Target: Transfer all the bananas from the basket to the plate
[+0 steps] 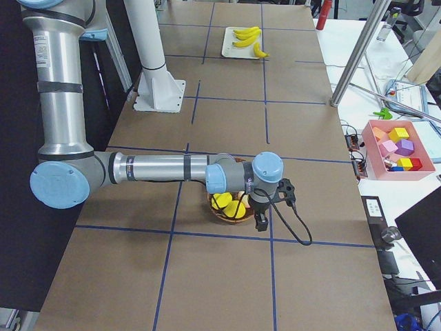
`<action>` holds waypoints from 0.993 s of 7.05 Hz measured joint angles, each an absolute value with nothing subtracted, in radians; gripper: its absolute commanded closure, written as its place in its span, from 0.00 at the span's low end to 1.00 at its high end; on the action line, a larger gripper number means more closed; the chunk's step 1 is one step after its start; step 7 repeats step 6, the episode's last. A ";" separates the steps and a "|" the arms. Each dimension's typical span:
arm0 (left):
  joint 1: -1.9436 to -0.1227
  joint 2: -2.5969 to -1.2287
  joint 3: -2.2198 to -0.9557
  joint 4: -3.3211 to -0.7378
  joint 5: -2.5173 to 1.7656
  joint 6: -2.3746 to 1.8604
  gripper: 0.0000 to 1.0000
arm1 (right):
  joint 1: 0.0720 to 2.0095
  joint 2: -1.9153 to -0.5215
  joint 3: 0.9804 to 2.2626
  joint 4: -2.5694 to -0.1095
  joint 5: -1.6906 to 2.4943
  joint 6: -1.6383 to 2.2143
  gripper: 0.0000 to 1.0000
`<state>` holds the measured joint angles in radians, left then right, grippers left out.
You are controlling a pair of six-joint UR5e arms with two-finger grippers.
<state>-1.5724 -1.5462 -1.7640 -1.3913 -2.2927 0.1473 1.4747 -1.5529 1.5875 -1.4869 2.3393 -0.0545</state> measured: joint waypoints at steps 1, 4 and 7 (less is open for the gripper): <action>-1.572 -1.546 -1.766 -1.391 -2.293 0.147 0.00 | 1.472 -1.553 1.588 -1.486 2.339 -0.054 0.01; -1.572 -1.545 -1.770 -1.390 -2.293 0.147 0.00 | 1.461 -1.554 1.588 -1.482 2.339 -0.054 0.01; -1.572 -1.545 -1.771 -1.390 -2.295 0.147 0.00 | 1.455 -1.554 1.587 -1.472 2.339 -0.055 0.01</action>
